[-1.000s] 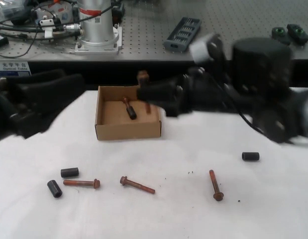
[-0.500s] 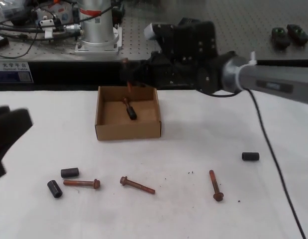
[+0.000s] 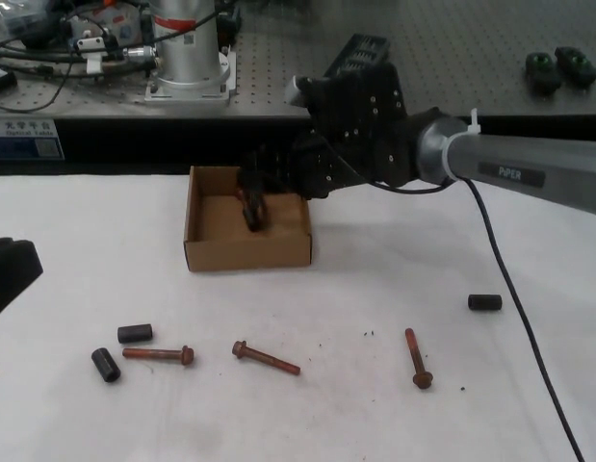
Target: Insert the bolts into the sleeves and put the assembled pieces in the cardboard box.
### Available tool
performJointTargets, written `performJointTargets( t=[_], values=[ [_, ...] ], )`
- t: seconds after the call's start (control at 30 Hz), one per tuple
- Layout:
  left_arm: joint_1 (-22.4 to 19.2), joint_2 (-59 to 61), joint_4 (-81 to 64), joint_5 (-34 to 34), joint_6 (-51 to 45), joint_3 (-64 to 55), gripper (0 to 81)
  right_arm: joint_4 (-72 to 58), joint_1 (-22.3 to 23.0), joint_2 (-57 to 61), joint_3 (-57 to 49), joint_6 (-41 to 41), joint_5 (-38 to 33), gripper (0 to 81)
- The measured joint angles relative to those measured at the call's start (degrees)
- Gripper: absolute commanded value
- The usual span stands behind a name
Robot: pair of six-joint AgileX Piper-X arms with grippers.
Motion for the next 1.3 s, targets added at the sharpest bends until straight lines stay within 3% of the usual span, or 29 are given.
performJointTargets(
  t=[0.17,0.33,0.47,0.57,0.93,1.2,1.3],
  values=[
    [0.0,0.0,0.0,0.0,1.7,0.0,20.7,4.9,-0.1,-3.9,0.1,-0.7,0.0,43.1],
    [0.0,3.4,-1.2,0.0,6.8,0.0,34.5,14.6,-0.2,-12.5,0.8,-11.2,0.3,35.4],
    [0.0,10.0,-5.2,0.0,9.7,-0.4,34.8,18.9,0.6,-23.2,6.5,-20.8,0.7,33.4],
    [0.0,14.6,-5.6,0.0,15.5,-1.7,34.8,18.8,1.4,-31.4,14.1,-23.2,0.6,33.4],
    [0.0,42.1,2.4,0.0,56.4,-20.1,34.8,4.5,4.5,-58.0,56.4,-16.2,0.9,33.4],
    [-0.3,50.8,7.9,0.0,67.5,-23.7,34.8,1.7,6.2,-74.4,65.1,-13.5,2.2,33.4],
    [-3.2,54.7,9.5,-1.5,71.4,-23.9,34.8,1.7,6.2,-78.3,67.0,-11.8,2.2,33.4]
  ],
)
